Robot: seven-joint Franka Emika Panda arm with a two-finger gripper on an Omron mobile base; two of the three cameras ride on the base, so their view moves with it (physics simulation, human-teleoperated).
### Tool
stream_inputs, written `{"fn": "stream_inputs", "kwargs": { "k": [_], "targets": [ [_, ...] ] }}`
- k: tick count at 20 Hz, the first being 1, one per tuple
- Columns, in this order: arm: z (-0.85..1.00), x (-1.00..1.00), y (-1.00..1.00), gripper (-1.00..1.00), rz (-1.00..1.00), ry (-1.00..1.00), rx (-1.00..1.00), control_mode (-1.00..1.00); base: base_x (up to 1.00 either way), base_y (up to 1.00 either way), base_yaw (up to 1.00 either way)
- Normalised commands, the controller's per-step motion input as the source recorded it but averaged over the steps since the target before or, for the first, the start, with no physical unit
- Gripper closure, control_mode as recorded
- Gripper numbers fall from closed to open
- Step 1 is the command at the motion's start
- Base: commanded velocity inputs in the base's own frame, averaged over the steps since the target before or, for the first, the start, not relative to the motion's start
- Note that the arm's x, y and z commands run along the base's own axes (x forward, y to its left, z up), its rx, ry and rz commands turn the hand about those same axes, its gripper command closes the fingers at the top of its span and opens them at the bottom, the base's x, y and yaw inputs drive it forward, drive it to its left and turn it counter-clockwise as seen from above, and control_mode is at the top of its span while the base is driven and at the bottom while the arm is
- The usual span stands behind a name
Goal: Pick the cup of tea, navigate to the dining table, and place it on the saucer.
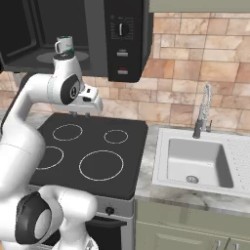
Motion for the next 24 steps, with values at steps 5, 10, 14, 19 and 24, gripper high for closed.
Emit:
{"fn": "stream_inputs", "kwargs": {
  "k": [5, 10, 14, 19, 24],
  "targets": [
    [0.02, -0.66, 0.01, -1.0, 0.0, -0.25, 0.0, -1.0, 0.0, 0.0, 0.0],
    [0.55, -0.65, 0.22, -1.0, 0.0, -0.42, 0.01, -1.0, 0.0, 0.0, 0.0],
    [0.83, -0.3, 0.57, -1.0, 0.0, -0.42, 0.01, -1.0, 0.0, 0.0, 0.0],
    [0.95, -0.05, 0.64, -1.0, 0.0, -0.25, 0.04, -1.0, 0.0, 0.0, 0.0],
    [0.94, 0.0, 0.66, -1.0, 0.0, -0.05, 0.07, -1.0, 0.0, 0.0, 0.0]
  ]
}}
